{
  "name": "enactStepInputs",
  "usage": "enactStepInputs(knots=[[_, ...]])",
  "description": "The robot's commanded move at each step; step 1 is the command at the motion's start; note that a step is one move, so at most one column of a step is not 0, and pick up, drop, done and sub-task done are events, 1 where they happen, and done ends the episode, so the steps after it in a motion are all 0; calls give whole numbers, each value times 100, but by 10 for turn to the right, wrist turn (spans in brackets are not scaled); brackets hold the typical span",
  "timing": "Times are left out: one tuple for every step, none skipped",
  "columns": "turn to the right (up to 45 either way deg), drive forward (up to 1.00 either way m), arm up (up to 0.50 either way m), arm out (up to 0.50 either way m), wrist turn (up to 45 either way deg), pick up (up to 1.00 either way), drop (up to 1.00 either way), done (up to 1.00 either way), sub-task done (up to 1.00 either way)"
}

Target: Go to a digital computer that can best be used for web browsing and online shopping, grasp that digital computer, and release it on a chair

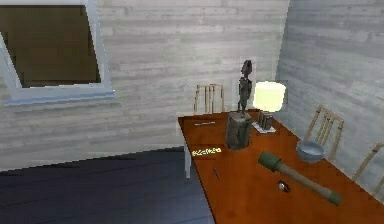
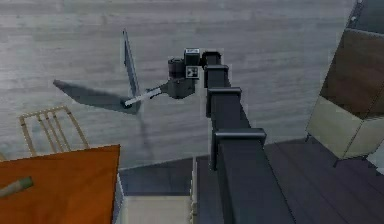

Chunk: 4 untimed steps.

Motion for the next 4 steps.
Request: enactStepInputs(knots=[[0,0,-42,0,0,0,0,0,0],[0,0,-50,0,0,0,0,0,0],[0,0,0,0,0,0,100,0,0],[0,0,0,-10,0,0,0,0,0]])
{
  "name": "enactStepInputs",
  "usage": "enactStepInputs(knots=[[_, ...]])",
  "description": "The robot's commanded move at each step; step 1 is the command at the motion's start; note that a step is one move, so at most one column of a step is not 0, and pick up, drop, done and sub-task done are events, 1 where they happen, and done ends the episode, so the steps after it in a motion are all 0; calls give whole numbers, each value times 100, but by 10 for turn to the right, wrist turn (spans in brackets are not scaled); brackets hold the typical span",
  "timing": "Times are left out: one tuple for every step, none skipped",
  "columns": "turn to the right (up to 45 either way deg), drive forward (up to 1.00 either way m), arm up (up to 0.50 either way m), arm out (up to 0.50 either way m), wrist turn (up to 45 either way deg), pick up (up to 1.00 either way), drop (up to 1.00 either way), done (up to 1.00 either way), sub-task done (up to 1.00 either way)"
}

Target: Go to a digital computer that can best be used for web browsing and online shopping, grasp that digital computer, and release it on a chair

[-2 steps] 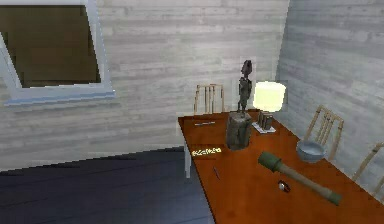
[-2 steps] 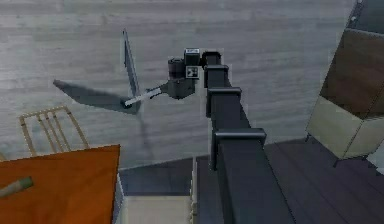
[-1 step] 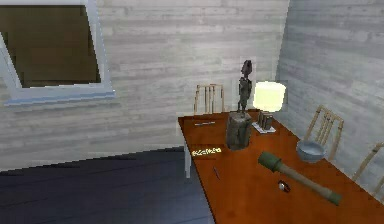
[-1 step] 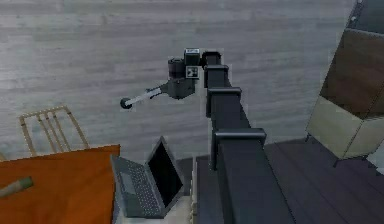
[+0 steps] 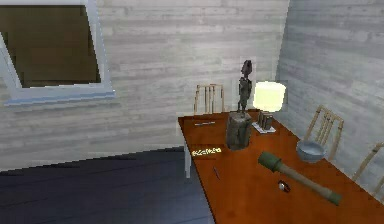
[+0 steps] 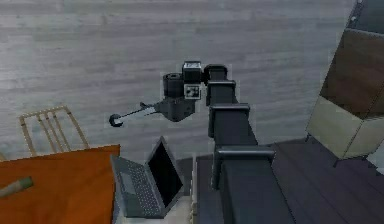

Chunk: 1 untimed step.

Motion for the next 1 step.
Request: enactStepInputs(knots=[[0,0,0,0,0,0,0,100,0]])
